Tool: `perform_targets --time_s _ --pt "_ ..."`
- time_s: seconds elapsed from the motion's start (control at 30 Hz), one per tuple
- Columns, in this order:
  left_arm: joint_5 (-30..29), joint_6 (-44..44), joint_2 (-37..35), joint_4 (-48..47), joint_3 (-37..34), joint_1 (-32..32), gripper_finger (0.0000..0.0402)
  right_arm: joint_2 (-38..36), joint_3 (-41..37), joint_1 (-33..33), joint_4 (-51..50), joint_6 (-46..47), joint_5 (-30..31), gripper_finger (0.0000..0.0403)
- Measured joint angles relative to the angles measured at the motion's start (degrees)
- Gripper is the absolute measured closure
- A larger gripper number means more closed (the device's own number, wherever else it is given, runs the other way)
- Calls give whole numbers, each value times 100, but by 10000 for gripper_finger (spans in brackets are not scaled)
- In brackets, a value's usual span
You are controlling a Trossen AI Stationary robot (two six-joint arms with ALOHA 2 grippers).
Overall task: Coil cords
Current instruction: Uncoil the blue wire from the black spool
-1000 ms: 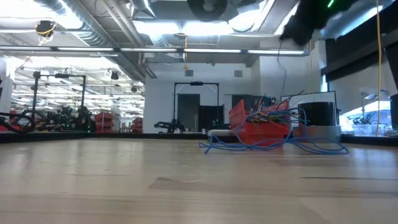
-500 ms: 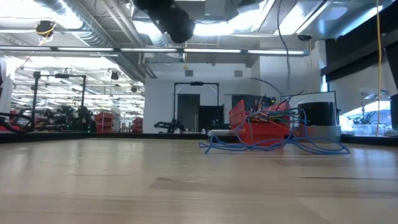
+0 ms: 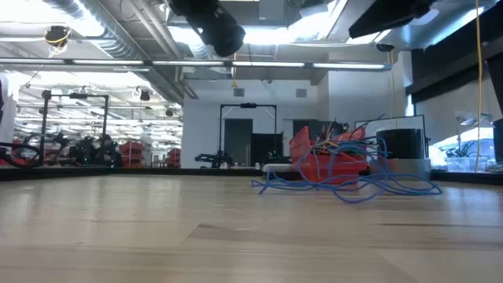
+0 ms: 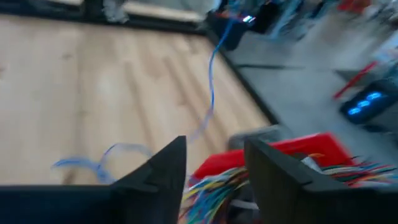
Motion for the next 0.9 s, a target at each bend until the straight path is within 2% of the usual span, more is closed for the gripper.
perform_targets --time_s 0.13,0.23,0.33,0.63,0.9 --pt "667 232 0 67 0 0 396 66 3 -239 717 -464 318 218" --pt "1320 258 0 257 0 -25 396 273 0 -437 1224 -917 -45 213" --pt "1714 350 0 374 0 -100 396 562 2 -626 1731 -1333 -439 213" --pt "1970 695 0 810 0 -334 396 1528 0 -1094 2868 -1977 -755 212" --pt "2195 762 0 815 0 -488 396 1729 0 -1116 3606 -2420 -880 212"
